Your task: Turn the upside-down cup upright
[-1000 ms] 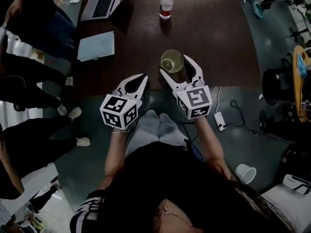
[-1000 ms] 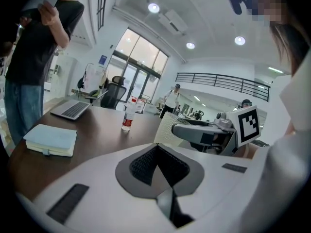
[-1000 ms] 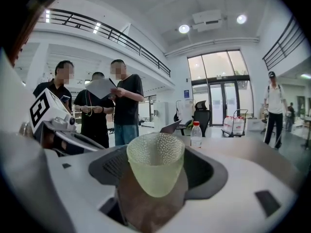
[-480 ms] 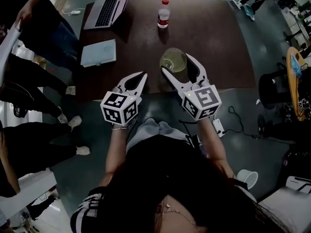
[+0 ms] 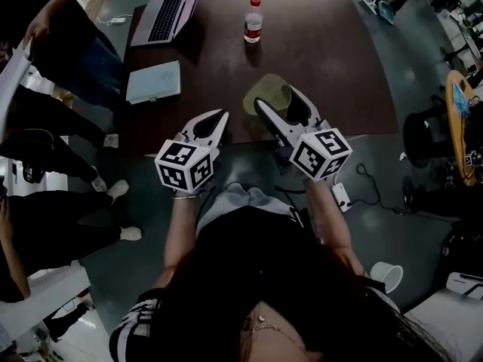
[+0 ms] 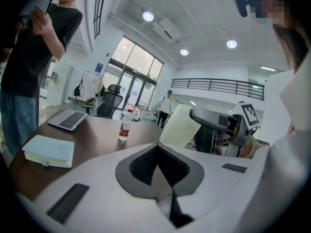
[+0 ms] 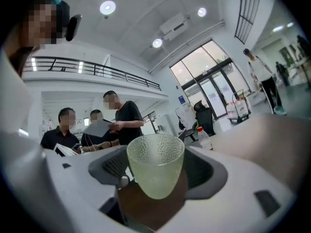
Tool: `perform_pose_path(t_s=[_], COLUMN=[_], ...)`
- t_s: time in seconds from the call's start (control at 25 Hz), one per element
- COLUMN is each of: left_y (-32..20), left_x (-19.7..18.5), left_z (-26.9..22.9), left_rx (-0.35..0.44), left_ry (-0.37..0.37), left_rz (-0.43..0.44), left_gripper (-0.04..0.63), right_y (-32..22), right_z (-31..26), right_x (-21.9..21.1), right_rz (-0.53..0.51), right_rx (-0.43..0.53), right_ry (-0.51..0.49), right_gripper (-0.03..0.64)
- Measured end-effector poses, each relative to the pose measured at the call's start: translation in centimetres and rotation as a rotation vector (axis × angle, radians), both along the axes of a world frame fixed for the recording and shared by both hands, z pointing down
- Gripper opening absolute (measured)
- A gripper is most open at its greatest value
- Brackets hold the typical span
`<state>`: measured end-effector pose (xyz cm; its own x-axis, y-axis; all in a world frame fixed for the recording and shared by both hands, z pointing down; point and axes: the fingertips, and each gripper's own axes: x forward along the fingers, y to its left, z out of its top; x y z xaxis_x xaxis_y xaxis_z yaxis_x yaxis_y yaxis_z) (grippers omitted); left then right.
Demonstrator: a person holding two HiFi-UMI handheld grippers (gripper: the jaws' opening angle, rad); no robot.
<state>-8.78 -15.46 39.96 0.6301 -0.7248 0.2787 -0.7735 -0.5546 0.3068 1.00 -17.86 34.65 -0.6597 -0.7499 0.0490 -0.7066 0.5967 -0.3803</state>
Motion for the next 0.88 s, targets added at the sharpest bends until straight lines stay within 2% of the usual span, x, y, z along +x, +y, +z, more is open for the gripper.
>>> perform_pose_path(t_s=[0.32, 0.56, 0.88], left_y=[-0.3, -0.3, 0.2], left_x=[-0.5, -0.4, -0.2], left_z=[0.1, -0.3, -0.2], left_rx=[-0.001, 0.002, 0.01], left_ry=[0.012, 0.024, 0.041], left_rz=[-0.01, -0.011, -0.001], left_gripper=[0.003, 0.003, 0.003], right_y=[-0.5, -0.7, 0.0], right_z=[1.2, 0.8, 2.7], right_x=[1.0, 1.4, 2.0], right_rz=[-0.002, -0.043, -0.077], right_rx=[-0.167, -0.227, -0.387], right_ry=[-0.323, -0.494, -0.8], right_gripper=[0.357, 0.359, 0.359])
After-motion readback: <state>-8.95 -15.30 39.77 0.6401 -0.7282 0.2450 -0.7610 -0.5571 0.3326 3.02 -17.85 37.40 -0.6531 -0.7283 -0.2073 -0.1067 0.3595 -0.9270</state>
